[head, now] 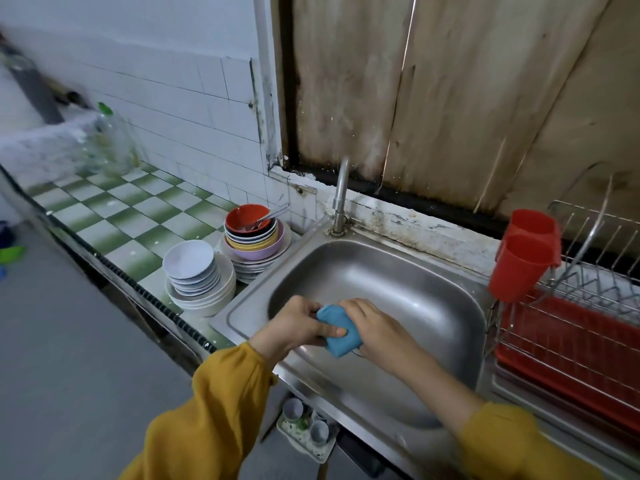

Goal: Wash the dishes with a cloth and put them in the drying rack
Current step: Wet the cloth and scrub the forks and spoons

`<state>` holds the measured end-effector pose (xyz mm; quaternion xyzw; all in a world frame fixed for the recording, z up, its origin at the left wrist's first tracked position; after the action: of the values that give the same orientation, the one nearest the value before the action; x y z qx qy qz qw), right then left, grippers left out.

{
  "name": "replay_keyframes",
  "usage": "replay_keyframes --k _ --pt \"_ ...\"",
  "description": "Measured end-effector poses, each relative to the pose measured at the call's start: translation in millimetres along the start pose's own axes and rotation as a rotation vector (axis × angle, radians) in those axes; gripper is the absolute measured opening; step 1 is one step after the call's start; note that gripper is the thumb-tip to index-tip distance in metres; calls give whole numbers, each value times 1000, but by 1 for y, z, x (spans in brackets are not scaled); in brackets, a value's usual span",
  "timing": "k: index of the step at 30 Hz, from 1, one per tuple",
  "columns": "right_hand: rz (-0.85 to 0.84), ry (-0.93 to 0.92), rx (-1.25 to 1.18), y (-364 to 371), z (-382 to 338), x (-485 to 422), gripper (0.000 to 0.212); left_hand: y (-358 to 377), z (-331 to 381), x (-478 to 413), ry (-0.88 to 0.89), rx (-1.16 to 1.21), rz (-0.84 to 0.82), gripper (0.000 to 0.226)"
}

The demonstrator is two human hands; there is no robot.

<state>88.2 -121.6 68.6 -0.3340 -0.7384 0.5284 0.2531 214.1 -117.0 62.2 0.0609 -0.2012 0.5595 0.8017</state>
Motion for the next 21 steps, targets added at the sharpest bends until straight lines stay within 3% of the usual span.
replay_keyframes --k 5,9,14,21 --pt "-92 133 190 2 1 -11 54 -4 1 -7 33 -114 95 16" --pt "-147 200 246 -1 10 -20 33 3 10 -11 54 -235 -32 24" --pt "-180 211 280 -5 13 -31 34 -1 17 -25 59 -563 12 44" --pt "-258 208 370 1 9 -48 26 12 18 -38 4 -997 59 33"
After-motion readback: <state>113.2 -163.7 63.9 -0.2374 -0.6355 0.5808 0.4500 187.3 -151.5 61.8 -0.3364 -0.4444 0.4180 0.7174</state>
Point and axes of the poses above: each hand's wrist, its own x-axis away from the middle knuckle, its own y-axis out of the palm, z = x × y, the point moved 7 cm from there along -x, towards the middle knuckle, and after that the axes turned 8 degrees about -z, right-handed, at the moved point
